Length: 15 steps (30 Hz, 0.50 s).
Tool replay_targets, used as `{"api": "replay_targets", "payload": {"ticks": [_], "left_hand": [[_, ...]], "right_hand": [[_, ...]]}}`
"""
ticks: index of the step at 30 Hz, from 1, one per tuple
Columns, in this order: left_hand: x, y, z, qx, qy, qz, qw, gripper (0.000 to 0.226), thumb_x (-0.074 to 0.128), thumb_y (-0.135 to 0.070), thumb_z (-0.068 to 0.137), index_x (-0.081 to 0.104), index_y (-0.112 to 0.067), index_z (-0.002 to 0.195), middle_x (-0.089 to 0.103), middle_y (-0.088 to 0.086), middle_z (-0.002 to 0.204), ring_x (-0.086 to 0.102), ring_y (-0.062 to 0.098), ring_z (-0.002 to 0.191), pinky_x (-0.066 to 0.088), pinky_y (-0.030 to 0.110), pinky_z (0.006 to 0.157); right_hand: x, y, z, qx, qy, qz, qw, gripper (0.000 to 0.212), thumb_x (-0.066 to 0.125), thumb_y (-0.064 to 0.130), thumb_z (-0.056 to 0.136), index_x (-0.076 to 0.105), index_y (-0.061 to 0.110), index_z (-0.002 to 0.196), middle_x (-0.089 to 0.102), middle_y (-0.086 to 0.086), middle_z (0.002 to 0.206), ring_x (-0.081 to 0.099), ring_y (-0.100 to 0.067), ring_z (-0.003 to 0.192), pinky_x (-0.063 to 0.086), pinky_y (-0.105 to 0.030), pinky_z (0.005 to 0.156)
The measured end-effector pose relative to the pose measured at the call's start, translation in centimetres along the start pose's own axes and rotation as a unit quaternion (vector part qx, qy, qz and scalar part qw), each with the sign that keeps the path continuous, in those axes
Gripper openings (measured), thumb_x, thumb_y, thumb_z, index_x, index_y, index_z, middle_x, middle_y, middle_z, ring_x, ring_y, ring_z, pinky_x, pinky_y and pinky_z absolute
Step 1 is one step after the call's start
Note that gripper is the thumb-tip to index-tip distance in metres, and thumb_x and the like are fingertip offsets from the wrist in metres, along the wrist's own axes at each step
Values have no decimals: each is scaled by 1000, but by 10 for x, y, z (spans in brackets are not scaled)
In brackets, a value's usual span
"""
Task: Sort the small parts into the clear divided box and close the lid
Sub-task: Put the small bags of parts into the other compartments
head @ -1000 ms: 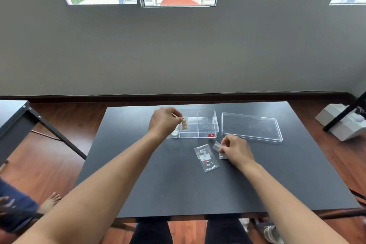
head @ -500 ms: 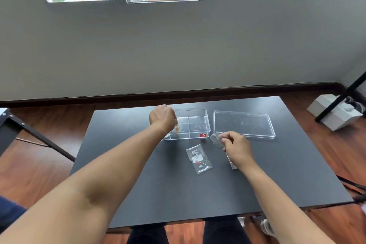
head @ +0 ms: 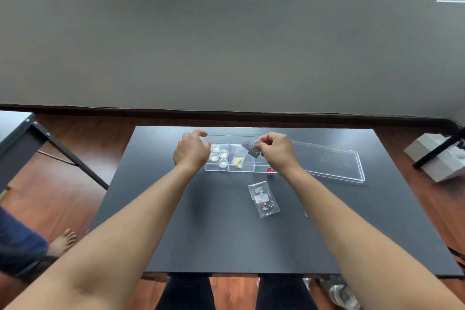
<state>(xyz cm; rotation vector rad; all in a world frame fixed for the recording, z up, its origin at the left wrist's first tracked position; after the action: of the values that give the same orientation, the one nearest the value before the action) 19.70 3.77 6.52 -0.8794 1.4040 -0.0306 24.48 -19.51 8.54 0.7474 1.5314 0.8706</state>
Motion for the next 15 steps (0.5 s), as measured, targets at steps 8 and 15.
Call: {"api": "replay_targets", "payload": {"ticks": [8, 15], "left_hand": [[5, 23, -13, -10, 24, -85, 996, 35, 59, -24, 87, 61, -31, 122, 74, -3, 99, 68, 27, 91, 53, 34, 84], [6, 24, -11, -12, 15, -96, 995, 36, 58, -21, 86, 62, -32, 120, 75, -1, 98, 70, 30, 84, 55, 35, 85]], "right_hand": [[46, 21, 22, -20, 63, -239, 969, 18, 54, 11, 82, 70, 20, 85, 72, -6, 100, 63, -30, 97, 43, -28, 74], [61, 21, 27, -79, 68, -387, 916, 29, 55, 6, 82, 66, 25, 100, 69, -10, 107, 61, -33, 101, 46, -33, 83]]}}
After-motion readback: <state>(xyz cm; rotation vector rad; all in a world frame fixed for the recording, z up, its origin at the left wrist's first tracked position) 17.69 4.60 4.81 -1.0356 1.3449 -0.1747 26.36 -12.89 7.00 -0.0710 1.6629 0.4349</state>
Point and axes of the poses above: each hand's wrist, its own z-axis towards the middle knuckle, its own x-axis out of the palm, y = z × x, the point moved 6 cm from there along z, towards the middle knuckle
